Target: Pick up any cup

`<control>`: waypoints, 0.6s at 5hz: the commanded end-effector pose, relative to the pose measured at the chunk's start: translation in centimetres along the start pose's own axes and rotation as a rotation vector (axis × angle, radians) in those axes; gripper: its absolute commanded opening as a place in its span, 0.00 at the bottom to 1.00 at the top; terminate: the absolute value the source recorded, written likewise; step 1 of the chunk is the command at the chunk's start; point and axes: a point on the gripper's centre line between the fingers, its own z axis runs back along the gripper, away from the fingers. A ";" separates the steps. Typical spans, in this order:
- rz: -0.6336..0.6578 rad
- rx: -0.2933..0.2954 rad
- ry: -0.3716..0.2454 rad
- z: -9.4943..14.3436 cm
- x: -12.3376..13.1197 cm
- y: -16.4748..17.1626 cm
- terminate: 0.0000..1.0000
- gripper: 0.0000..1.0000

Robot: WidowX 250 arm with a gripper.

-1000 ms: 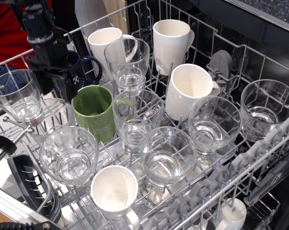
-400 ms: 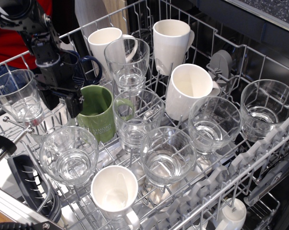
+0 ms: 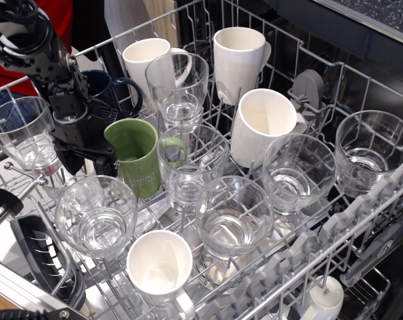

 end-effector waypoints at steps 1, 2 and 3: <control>-0.008 0.037 -0.045 -0.4 -0.2 0.2 0.00 1.00; 0.011 0.046 -0.032 -0.8 -0.1 0.2 0.00 0.00; 0.009 0.025 -0.030 -0.4 0.7 0.8 0.00 0.00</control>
